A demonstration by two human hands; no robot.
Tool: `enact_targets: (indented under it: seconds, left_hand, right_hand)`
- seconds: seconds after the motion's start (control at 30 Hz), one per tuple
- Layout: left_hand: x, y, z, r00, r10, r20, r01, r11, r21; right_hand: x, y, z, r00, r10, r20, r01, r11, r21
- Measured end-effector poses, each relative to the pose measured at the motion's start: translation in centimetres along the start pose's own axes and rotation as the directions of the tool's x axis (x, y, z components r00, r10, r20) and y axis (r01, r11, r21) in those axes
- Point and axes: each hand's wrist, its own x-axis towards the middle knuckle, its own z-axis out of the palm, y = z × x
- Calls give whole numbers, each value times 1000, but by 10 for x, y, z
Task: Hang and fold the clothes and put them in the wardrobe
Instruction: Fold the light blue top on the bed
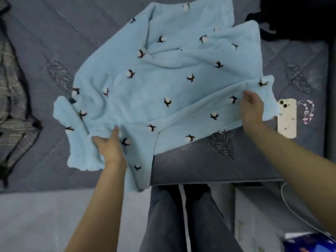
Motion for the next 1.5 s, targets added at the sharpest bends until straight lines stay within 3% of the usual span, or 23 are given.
enact_targets:
  seconds: [0.03, 0.1, 0.2, 0.27, 0.33, 0.37, 0.4, 0.47, 0.5, 0.67, 0.73, 0.9, 0.97, 1.0, 1.03, 1.1, 1.17, 1.23, 1.3, 1.37, 1.43, 1.5]
  left_hand:
    - [-10, -2, 4, 999, 29, -15, -27, 993, 116]
    - [-34, -9, 16, 993, 112, -41, -95, 948, 303]
    - [-69, -25, 40, 922, 383, 58, -381, 872, 306]
    - [-83, -37, 61, 781, 562, 273, -617, 761, 200]
    - [-84, -50, 84, 533, 652, 539, -830, 527, 184]
    - [-79, -58, 96, 416, 620, 665, -905, 356, 234]
    - [-72, -65, 107, 344, 542, 767, -938, 156, 310]
    - [-50, -77, 124, 341, 379, 860, -884, -183, 431]
    - [-38, -79, 129, 358, 348, 866, -849, -264, 458]
    - [-13, -87, 142, 354, 412, 839, -789, -351, 505]
    - [-13, -89, 144, 370, 405, 836, -780, -353, 516]
    - [-21, -73, 141, 459, 297, 838, -781, -314, 539]
    - [-32, -64, 136, 460, 242, 854, -824, -242, 512]
    - [-39, -59, 130, 444, 250, 860, -865, -132, 485]
    - [-48, -54, 122, 432, 308, 848, -897, 49, 440]
    - [-65, -48, 94, 473, 505, 722, -869, 401, 290]
    - [-71, -57, 53, 573, 652, 497, -816, 509, 273]
    - [-68, -80, 4, 702, 669, 245, -704, 600, 380]
    - [-58, -108, -42, 851, 525, -1, -464, 753, 467]
    - [-42, -135, -73, 959, 268, -93, -183, 834, 520]
    - [-28, -153, -86, 998, 62, 7, -56, 842, 537]
    - [-22, -163, -87, 993, 1, 115, -61, 850, 523]
  right_hand:
    - [-18, 4, 4, 996, -84, 19, 85, 994, -73]
    - [-53, 14, 13, 939, -275, 205, 309, 939, -154]
    - [-81, 30, 29, 685, -483, 545, 681, 692, -242]
    - [-80, 41, 39, 556, -529, 641, 819, 482, -313]
    - [-69, 46, 44, 578, -520, 630, 813, 433, -388]
    - [-59, 48, 44, 611, -511, 605, 791, 429, -436]
    - [-47, 50, 42, 638, -502, 583, 770, 408, -492]
    - [-17, 54, 30, 662, -464, 588, 745, 321, -585]
    - [1, 58, 20, 662, -441, 606, 742, 272, -613]
    - [85, 73, -43, 647, -420, 637, 750, 196, -632]
    - [99, 75, -58, 643, -405, 650, 751, 170, -638]
    - [98, 71, -65, 734, -398, 551, 669, 279, -689]
    - [83, 59, -59, 786, -379, 489, 612, 364, -702]
    - [71, 52, -55, 801, -380, 464, 595, 412, -690]
    - [55, 45, -51, 794, -394, 463, 606, 455, -652]
    - [14, 35, -42, 715, -469, 519, 697, 541, -471]
    - [-35, 32, -28, 609, -499, 616, 754, 606, -254]
    - [-79, 33, -7, 523, -451, 723, 733, 671, -112]
    - [-115, 37, 22, 482, -321, 815, 625, 778, -63]
    - [-143, 44, 54, 468, -101, 878, 443, 887, -134]
    - [-164, 56, 85, 457, 80, 886, 309, 920, -243]
    - [-183, 64, 111, 459, 191, 868, 236, 915, -327]
